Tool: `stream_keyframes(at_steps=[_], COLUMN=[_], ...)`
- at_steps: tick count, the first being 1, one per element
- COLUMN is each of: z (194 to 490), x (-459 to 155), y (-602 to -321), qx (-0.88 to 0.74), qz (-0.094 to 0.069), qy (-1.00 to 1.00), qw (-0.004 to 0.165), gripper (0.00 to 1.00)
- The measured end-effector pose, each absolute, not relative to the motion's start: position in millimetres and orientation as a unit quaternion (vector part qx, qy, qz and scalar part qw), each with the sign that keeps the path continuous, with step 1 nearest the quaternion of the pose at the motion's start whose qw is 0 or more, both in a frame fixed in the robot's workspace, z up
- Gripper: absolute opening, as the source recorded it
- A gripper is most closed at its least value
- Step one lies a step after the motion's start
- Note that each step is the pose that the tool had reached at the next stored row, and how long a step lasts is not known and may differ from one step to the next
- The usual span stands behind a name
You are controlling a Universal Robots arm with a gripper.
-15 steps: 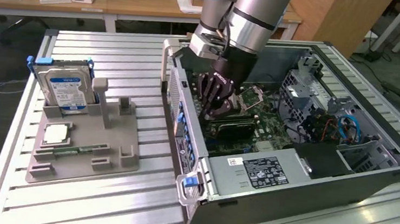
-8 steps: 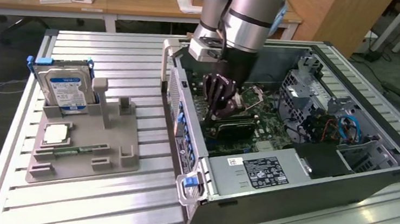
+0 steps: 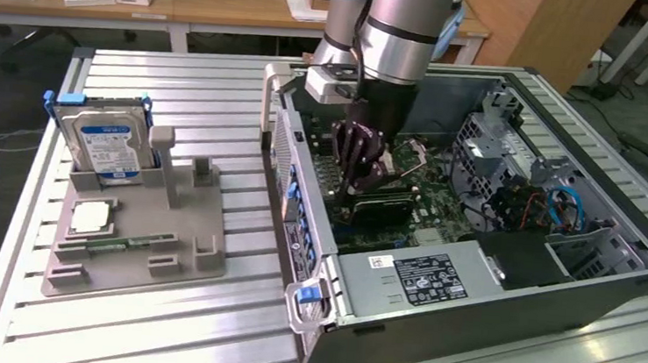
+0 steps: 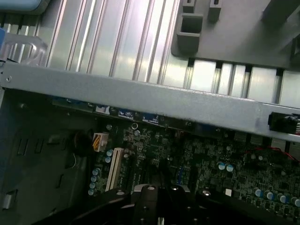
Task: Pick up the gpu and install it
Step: 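Press down on the gpu until it lock into place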
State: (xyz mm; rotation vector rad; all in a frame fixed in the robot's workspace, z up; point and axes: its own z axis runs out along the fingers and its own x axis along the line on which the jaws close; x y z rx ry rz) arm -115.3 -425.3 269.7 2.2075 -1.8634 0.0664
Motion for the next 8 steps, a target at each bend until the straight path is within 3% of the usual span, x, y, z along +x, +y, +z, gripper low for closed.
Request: stream_keyframes(at_steps=[8], z=[269.7], x=[-115.4], y=[-425.3], qx=[0.758], qz=[0.023], qy=[-0.640], qw=[0.125], gripper=[0.10])
